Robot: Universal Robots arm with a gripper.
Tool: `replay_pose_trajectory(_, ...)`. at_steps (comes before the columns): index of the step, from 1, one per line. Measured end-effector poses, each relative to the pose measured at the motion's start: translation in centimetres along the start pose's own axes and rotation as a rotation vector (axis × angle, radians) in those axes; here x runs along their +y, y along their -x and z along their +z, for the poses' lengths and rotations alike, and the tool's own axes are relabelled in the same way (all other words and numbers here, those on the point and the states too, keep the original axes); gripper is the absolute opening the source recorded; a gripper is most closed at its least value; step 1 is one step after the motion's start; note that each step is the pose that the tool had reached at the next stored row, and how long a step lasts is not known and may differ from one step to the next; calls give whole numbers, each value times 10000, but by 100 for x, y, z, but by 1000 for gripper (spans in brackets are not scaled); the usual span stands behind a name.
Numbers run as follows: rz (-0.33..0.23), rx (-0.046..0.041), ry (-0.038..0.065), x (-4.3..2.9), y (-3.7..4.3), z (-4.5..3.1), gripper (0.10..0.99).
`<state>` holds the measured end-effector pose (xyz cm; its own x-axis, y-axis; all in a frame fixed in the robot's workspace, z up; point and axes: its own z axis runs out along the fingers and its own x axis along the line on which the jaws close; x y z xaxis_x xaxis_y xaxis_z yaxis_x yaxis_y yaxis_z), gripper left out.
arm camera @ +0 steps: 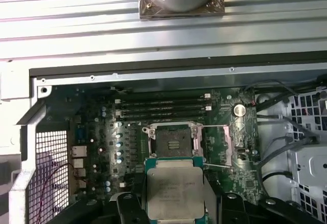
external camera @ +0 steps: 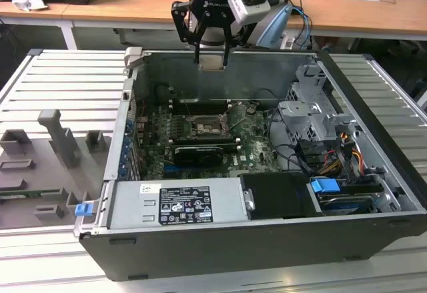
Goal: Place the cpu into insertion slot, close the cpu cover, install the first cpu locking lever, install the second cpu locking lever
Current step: 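Place the cpu into insertion slot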
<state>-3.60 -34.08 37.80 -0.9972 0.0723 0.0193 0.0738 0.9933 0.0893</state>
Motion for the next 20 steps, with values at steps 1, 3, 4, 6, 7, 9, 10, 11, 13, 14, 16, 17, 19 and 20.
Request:
replay_pose_trajectory(1,49,-5,1,0,0,0,537)
replay_pose_trajectory(3,146,-13,3,0,0,0,537)
replay_pose_trajectory(4,214,-20,5,0,0,1,537)
replay_pose_trajectory(6,422,-38,9,0,0,1,537)
replay_pose_trajectory(7,496,-45,10,0,0,2,537)
replay_pose_trajectory(9,676,-60,13,0,0,2,537)
replay_pose_trajectory(10,730,-66,14,0,0,3,537)
replay_pose_trajectory(11,794,-71,15,0,0,3,537)
replay_pose_trajectory(13,924,-83,19,0,0,4,537)
replay_pose_trajectory(14,1003,-90,20,0,0,3,537)
replay_pose_trajectory(16,1082,-97,22,0,0,4,537)
replay_pose_trajectory(17,1122,-100,22,0,0,4,537)
replay_pose_trajectory(19,1203,-108,23,-1,0,4,537)
replay_pose_trajectory(20,1245,-111,24,-1,0,5,537)
